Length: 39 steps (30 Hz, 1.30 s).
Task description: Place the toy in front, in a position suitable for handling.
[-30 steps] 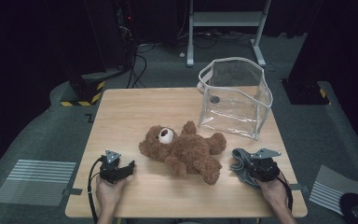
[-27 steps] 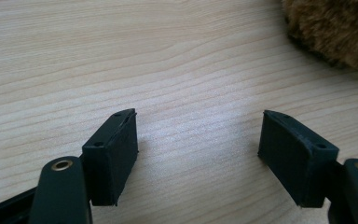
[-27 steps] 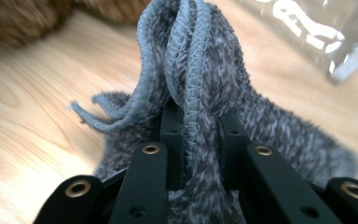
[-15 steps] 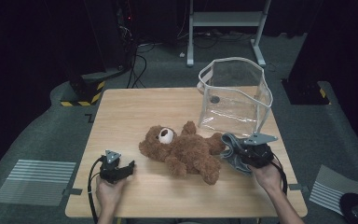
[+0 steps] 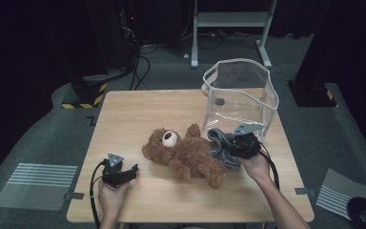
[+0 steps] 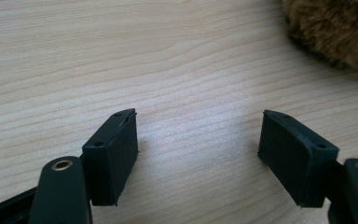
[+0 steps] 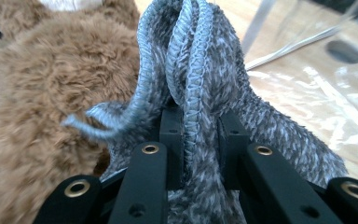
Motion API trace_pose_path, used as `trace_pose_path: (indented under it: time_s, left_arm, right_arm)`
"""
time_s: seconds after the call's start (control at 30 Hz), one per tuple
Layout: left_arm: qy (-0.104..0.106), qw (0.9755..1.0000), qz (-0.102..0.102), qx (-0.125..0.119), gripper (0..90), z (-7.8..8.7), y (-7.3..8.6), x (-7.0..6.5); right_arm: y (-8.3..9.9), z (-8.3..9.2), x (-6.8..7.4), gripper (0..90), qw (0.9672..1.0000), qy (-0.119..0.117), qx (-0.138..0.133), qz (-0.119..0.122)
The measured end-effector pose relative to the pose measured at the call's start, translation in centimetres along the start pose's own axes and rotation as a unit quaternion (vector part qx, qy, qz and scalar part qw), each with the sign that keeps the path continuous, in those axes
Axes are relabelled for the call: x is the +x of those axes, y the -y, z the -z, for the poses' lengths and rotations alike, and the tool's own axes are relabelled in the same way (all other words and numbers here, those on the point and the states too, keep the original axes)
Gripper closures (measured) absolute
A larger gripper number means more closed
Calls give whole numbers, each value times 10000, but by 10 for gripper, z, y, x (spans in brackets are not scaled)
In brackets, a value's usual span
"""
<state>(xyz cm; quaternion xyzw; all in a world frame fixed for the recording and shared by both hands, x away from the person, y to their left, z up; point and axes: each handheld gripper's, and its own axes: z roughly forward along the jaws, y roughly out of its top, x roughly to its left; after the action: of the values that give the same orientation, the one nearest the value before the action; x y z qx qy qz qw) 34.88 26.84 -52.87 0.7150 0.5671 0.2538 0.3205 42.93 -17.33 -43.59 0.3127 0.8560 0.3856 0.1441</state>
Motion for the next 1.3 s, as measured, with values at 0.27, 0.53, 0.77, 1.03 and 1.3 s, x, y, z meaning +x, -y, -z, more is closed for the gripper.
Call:
trace_pose_path:
  time_s: [0.27, 0.53, 0.77, 1.03, 1.3]
  left_arm:
    - [-9, 10000, 6, 0, 284, 0, 0, 0]
    - [-11, 10000, 9, 0, 284, 0, 0, 0]
    - [-14, 10000, 12, 0, 284, 0, 0, 0]
    - [-18, 10000, 8, 1, 285, 0, 0, 0]
    - [-17, 10000, 16, -1, 284, 0, 0, 0]
  right_arm:
    - [9, -19, 1, 762, 9988, 23, 447, 191]
    - [22, -11, -7, 761, 9977, 274, 599, 140]
    - [36, 4, -21, 760, 9958, 573, 713, -100]
    - [13, 16, -10, 760, 9991, 383, 158, -26]
    - [-8, -24, -2, 757, 9991, 133, 376, 167]
